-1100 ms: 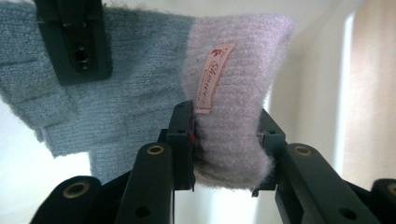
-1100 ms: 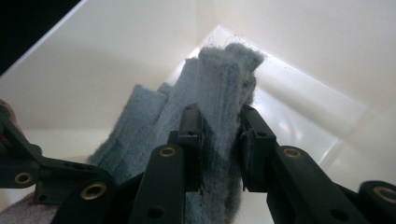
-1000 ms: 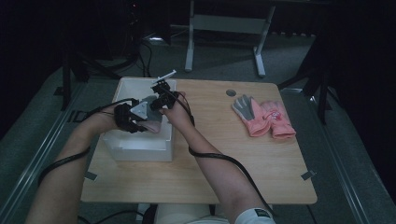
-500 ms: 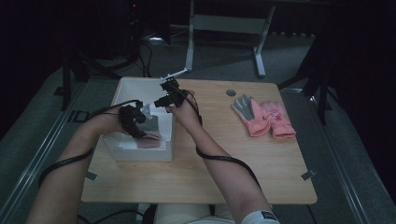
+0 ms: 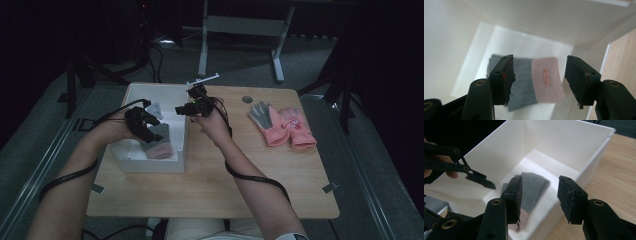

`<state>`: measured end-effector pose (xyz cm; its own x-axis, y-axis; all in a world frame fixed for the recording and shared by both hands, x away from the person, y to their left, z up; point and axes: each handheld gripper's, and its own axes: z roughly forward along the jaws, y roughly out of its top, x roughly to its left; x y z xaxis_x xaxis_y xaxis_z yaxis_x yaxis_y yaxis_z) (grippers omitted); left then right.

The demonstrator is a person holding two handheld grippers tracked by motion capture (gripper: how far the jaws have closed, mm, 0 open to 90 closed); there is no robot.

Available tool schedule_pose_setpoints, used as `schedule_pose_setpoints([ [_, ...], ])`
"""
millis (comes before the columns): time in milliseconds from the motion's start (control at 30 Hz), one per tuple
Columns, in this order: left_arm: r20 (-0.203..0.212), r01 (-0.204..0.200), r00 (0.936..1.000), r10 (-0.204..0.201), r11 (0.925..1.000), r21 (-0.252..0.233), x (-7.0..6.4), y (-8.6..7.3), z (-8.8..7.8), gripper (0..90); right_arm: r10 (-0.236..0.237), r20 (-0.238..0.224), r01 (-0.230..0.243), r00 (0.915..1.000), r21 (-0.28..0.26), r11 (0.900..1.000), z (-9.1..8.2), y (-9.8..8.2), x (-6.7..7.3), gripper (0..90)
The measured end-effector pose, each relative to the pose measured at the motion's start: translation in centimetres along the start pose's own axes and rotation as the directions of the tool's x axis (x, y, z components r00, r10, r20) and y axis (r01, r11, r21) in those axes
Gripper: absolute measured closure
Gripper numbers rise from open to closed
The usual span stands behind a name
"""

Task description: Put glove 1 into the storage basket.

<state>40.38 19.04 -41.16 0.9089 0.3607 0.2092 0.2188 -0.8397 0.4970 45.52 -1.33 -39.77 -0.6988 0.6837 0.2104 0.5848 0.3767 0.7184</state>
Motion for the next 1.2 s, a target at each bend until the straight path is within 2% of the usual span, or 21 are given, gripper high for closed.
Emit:
schedule_pose_setpoints([
  [67, -0.007, 0.01, 0.9999, -0.011, 0.9989, -0.046, -0.2, 0.7, -0.4, 40.0, -0.005, 0.0, 0.005, 1.0, -0.007, 1.0, -0.8, -0.5, -0.3, 54.7],
  [133, 0.003, 0.017, 0.9999, -0.016, 0.9976, -0.068, -0.4, 1.5, -0.6, 40.6, -0.01, 0.004, 0.01, 0.9999, -0.012, 1.0, -1.5, -1.1, -0.6, 54.7],
  [333, 0.048, -0.018, 0.9987, 0.02, 0.9983, -0.055, -1.5, 4.0, 0.0, 41.4, -0.015, 0.026, 0.016, 0.9995, -0.036, 0.999, -3.8, -2.5, -2.3, 54.6],
  [467, 0.074, -0.016, 0.997, 0.023, 0.9957, -0.091, -2.3, 5.6, 0.4, 41.4, -0.02, 0.057, 0.022, 0.9982, -0.038, 0.999, -5.4, -3.6, -3.6, 54.4],
  [567, 0.082, 0.004, 0.9966, 0.005, 0.9945, -0.104, -2.8, 6.7, 0.9, 41.2, -0.021, 0.068, 0.024, 0.9975, -0.043, 0.999, -6.5, -4.4, -4.5, 54.4],
  [600, 0.08, 0.022, 0.9967, -0.014, 0.9944, -0.103, -2.9, 7.0, 1.1, 40.5, -0.03, 0.079, 0.034, 0.9965, -0.05, 0.998, -7.1, -4.7, -4.8, 54.4],
  [667, 0.056, 0.045, 0.9976, -0.04, 0.9948, -0.092, -3.1, 7.8, 1.3, 38.9, -0.036, 0.086, 0.041, 0.9956, -0.054, 0.998, -7.8, -5.2, -5.4, 53.9],
  [733, 0.04, 0.057, 0.9977, -0.054, 0.9951, -0.081, -3.6, 8.6, 1.5, 35.7, -0.039, 0.101, 0.046, 0.9941, -0.068, 0.997, -8.9, -5.9, -6.2, 53.9],
  [800, 0.041, 0.055, 0.9978, -0.051, 0.9951, -0.082, -4.1, 9.3, 1.7, 32.3, -0.034, 0.109, 0.043, 0.9935, -0.085, 0.995, -9.8, -6.5, -7.0, 54.0],
  [967, 0.062, 0.078, 0.9957, -0.069, 0.9849, -0.155, -5.8, 11.1, 2.7, 20.3, -0.028, 0.124, 0.041, 0.9919, -0.102, 0.994, -11.5, -7.9, -8.8, 54.1],
  [1033, 0.055, 0.06, 0.9971, -0.052, 0.9862, -0.154, -6.8, 11.7, 3.3, 13.9, -0.018, 0.128, 0.031, 0.9916, -0.106, 0.994, -12.1, -8.5, -9.4, 54.5],
  [1100, 0.044, 0.061, 0.9975, -0.055, 0.9874, -0.146, -7.7, 12.2, 4.1, 13.0, -0.019, 0.134, 0.034, 0.9908, -0.109, 0.994, -12.7, -9.2, -9.9, 54.5],
  [1167, 0.078, 0.055, 0.996, -0.044, 0.9886, -0.14, -8.7, 12.5, 5.1, 3.3, -0.022, 0.144, 0.037, 0.9893, -0.107, 0.994, -13.1, -9.7, -10.4, 54.6],
  [1200, 0.075, 0.066, 0.9956, -0.056, 0.9888, -0.134, -9.2, 12.6, 5.6, 2.2, -0.025, 0.148, 0.041, 0.9887, -0.109, 0.993, -13.5, -10.1, -10.8, 54.6],
])
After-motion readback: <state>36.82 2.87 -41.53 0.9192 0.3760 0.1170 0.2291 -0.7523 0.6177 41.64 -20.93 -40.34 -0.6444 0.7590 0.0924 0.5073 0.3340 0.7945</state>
